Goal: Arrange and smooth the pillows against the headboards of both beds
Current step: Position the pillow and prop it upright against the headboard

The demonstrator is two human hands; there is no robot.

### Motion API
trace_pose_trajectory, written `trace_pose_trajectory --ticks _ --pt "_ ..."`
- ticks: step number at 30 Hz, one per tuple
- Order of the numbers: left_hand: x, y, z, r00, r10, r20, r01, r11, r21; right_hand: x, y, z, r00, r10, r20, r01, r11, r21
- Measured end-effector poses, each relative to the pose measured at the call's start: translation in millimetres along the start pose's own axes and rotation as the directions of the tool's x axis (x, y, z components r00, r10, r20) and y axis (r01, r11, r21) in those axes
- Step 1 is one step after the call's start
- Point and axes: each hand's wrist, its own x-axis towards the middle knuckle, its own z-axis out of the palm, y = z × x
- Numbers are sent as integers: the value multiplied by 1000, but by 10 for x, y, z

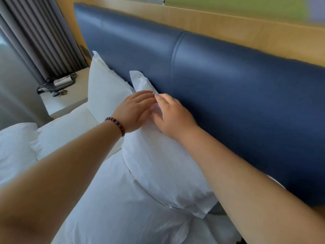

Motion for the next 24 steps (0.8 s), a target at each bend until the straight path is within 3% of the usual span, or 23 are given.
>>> trace_pose_trajectory --ticks 2,3,5,6,8,10,12,14,15,19,21,24 --pt "218 -320 102 995 -45 95 42 999 32 116 84 152 996 37 83 -43 997 68" --pt "306 -481 125 987 -132 89 128 991 41 128 131 229 991 55 120 -66 994 92" --pt "430 -707 130 936 -353 10 353 935 -28 124 228 345 985 76 153 -99 984 151" --pt "471 -740 126 914 -402 -58 397 914 -81 120 265 378 985 74 155 -102 979 179" --pt "517 -645 131 921 -362 -146 342 929 -143 120 303 402 988 65 140 -96 970 222" --pt "507 -651 258 915 -397 -66 369 893 -258 122 319 401 989 59 136 -92 963 252" --pt "428 -826 413 780 -617 106 618 731 -291 113 326 395 986 55 155 -96 958 269" --pt "285 -965 468 553 -809 200 825 498 -269 102 336 384 985 44 169 -91 956 278" --pt "192 -991 480 493 -852 176 852 431 -296 99 332 377 984 37 172 -85 956 282" --pt "-259 -851 500 422 -901 103 795 313 -519 124 214 338 993 -4 116 -22 975 223" --pt "-492 -796 564 406 -907 114 782 281 -556 209 50 326 993 -97 69 84 981 175" --pt "-891 -766 673 385 -913 133 800 258 -542 500 -256 423 950 -283 130 273 958 91"
